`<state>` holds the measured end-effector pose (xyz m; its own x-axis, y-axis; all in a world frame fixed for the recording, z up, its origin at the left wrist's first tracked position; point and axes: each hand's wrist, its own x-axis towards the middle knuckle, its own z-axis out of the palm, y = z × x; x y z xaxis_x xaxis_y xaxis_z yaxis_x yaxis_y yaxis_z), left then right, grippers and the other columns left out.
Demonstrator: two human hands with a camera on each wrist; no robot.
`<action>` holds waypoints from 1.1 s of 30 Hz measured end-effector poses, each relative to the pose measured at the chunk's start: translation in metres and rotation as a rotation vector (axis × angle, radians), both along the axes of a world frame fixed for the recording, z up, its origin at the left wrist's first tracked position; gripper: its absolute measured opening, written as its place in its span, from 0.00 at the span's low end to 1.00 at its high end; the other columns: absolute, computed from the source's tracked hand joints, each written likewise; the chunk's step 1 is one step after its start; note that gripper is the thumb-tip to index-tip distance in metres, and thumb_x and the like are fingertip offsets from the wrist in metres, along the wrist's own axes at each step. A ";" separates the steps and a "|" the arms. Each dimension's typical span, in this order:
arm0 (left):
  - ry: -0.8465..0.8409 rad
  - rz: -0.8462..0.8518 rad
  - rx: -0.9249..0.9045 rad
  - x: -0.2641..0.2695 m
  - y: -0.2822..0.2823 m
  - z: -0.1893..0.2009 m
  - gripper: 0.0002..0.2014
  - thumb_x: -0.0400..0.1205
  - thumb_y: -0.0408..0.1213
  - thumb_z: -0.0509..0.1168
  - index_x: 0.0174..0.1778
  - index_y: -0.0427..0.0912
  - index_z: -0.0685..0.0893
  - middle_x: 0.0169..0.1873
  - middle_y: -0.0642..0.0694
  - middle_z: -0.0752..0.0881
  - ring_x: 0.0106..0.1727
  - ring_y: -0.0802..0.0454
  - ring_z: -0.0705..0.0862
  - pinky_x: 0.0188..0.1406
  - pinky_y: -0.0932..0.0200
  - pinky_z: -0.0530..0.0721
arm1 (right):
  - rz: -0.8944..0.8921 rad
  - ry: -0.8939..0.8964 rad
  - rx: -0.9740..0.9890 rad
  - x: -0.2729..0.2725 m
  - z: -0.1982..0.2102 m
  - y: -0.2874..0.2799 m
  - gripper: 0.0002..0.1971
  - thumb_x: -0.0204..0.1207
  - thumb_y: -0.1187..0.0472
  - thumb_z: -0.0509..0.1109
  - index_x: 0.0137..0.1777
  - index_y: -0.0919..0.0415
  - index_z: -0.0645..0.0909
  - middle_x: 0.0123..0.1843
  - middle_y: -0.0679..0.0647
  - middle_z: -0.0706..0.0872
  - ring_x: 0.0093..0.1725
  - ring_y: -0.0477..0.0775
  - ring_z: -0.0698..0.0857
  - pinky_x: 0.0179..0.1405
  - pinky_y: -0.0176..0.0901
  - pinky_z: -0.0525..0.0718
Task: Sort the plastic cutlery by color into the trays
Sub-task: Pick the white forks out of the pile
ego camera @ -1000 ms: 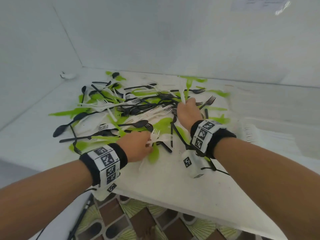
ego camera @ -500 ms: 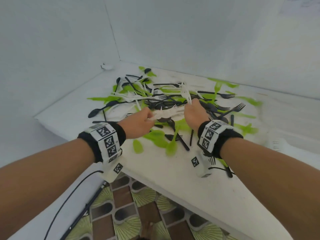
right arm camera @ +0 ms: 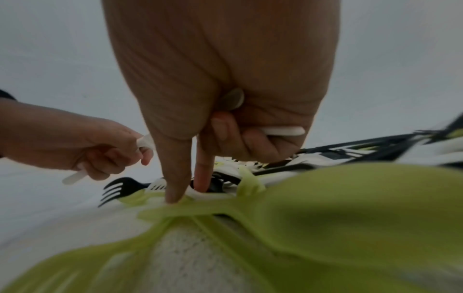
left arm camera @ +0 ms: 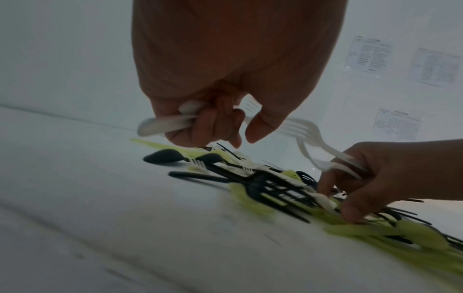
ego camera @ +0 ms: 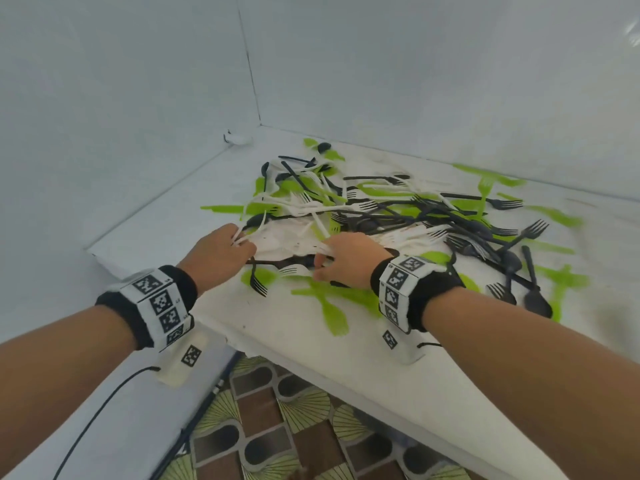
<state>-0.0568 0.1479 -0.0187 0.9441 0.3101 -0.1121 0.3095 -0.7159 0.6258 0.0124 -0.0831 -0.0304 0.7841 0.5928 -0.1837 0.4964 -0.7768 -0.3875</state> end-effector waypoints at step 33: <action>0.045 -0.634 0.355 0.107 -0.008 -0.018 0.07 0.84 0.45 0.65 0.47 0.46 0.77 0.44 0.48 0.84 0.48 0.45 0.83 0.44 0.53 0.77 | -0.670 0.094 0.408 0.042 0.013 0.023 0.10 0.88 0.56 0.58 0.57 0.64 0.72 0.47 0.57 0.81 0.41 0.57 0.79 0.33 0.47 0.71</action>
<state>0.0502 0.1396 -0.0369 0.9513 -0.2697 -0.1493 -0.2119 -0.9239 0.3187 0.0545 -0.0605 -0.0170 0.9900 0.0341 -0.1366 -0.0763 -0.6860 -0.7236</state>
